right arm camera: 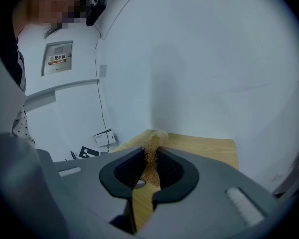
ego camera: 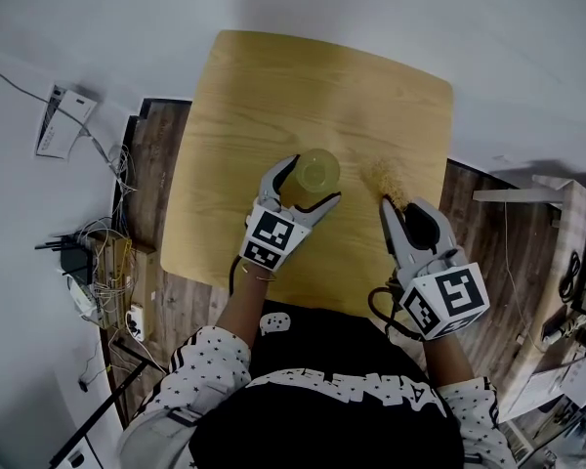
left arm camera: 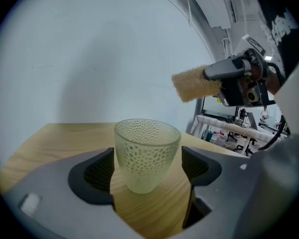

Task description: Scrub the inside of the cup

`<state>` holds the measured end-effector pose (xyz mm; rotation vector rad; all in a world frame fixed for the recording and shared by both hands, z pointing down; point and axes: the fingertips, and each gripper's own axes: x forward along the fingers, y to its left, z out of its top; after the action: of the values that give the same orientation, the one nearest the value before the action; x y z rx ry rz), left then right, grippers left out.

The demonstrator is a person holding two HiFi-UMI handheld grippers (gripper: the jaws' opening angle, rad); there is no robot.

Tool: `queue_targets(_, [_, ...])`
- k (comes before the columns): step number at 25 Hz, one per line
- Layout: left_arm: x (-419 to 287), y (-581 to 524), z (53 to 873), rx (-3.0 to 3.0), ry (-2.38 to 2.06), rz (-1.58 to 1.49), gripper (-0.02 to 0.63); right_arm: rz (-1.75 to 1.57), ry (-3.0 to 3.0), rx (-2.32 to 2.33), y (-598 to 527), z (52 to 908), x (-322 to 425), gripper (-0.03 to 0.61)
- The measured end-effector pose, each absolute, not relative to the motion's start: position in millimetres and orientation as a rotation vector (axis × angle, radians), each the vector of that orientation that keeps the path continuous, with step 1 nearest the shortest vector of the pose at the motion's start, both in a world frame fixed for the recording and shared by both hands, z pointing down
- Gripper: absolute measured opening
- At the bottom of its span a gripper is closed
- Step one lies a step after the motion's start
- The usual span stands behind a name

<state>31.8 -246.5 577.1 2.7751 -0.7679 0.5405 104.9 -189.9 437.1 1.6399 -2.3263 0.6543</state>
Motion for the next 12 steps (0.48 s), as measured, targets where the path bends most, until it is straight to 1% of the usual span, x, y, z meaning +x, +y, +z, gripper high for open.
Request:
queue_targets(8, [37.5,-251.6,580.8,2.746,-0.759,0.508,0.405,0.661,-2.303,1.657,-185.6,438.2,112.5,0.072])
queue_targets(12, [38.7,-252.4,577.7,2.756,-0.76,0.502,0.377,0.668,-2.298,1.672,-184.2,439.2,115.8,0.072])
